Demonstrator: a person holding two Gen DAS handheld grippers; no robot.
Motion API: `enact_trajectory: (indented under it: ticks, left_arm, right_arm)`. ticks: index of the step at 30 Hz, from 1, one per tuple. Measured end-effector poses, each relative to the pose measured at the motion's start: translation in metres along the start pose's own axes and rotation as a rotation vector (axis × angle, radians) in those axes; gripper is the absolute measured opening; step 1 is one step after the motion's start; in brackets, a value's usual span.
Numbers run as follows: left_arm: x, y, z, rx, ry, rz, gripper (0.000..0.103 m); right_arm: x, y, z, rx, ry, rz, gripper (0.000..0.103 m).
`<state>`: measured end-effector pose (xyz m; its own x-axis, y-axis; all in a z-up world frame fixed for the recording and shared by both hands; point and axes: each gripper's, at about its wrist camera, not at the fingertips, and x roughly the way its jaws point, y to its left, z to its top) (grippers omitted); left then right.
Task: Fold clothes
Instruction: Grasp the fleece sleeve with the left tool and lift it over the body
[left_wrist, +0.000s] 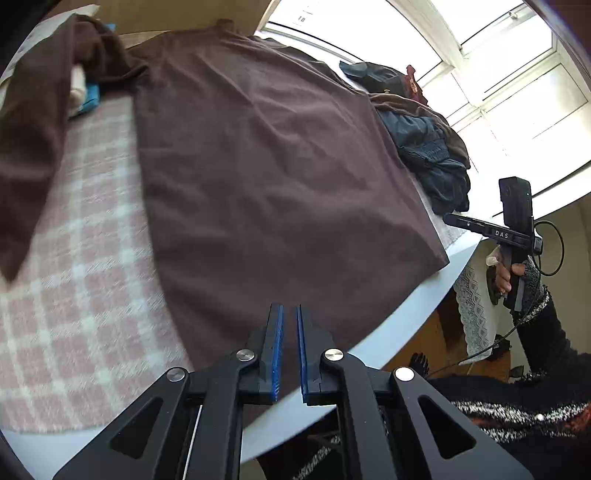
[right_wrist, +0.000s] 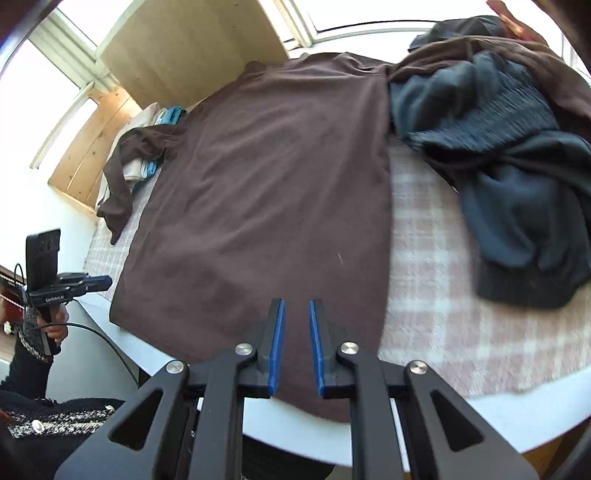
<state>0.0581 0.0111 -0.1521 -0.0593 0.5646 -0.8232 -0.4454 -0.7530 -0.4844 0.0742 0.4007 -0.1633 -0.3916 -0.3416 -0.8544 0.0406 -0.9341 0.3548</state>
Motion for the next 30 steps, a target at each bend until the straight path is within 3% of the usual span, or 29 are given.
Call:
enact_trajectory:
  ticks: [3, 6, 9, 10, 11, 13, 15, 20, 25, 27, 28, 29, 30]
  left_arm:
    - [0.033, 0.011, 0.003, 0.001, 0.069, 0.055, 0.004]
    - [0.018, 0.023, -0.004, -0.003, 0.071, 0.085, 0.002]
    - [-0.014, 0.04, -0.014, -0.016, 0.029, 0.186, 0.002]
    - [-0.028, 0.045, -0.015, -0.023, -0.005, 0.228, 0.011]
    - [-0.042, 0.051, -0.015, -0.032, -0.044, 0.274, 0.029]
    - [-0.068, 0.067, -0.016, -0.064, -0.13, 0.343, 0.047]
    - [-0.089, 0.087, -0.018, -0.107, -0.192, 0.37, 0.047]
    - [-0.113, 0.134, -0.018, -0.203, -0.257, 0.471, 0.047]
    - [-0.102, 0.156, 0.004, -0.209, -0.269, 0.55, 0.049]
    - [-0.092, 0.167, 0.014, -0.238, -0.249, 0.529, 0.048]
    - [-0.087, 0.169, 0.017, -0.264, -0.228, 0.495, 0.036]
    - [-0.082, 0.171, 0.019, -0.289, -0.207, 0.463, 0.009]
    - [-0.084, 0.17, 0.019, -0.306, -0.196, 0.438, 0.006]
  right_arm:
    - [0.027, 0.007, -0.003, -0.062, 0.061, -0.065, 0.014]
    - [0.03, -0.001, -0.011, -0.056, 0.099, -0.107, 0.013]
    - [0.011, -0.01, -0.006, 0.022, 0.094, -0.103, 0.013]
    - [0.002, -0.009, -0.002, 0.039, 0.075, -0.085, 0.013]
    - [-0.005, -0.006, 0.004, 0.047, 0.058, -0.059, 0.014]
    - [-0.017, 0.004, 0.023, 0.048, 0.033, -0.038, 0.019]
    - [-0.025, 0.019, 0.047, 0.026, 0.018, -0.022, 0.023]
    - [-0.033, 0.068, 0.115, -0.105, 0.029, 0.037, 0.036]
    - [-0.024, 0.113, 0.166, -0.279, 0.03, 0.09, 0.04]
    - [-0.012, 0.123, 0.183, -0.314, 0.046, 0.13, 0.04]
    - [-0.004, 0.129, 0.191, -0.327, 0.053, 0.156, 0.04]
    - [0.004, 0.135, 0.198, -0.34, 0.059, 0.185, 0.04]
    - [0.013, 0.143, 0.203, -0.353, 0.068, 0.224, 0.04]
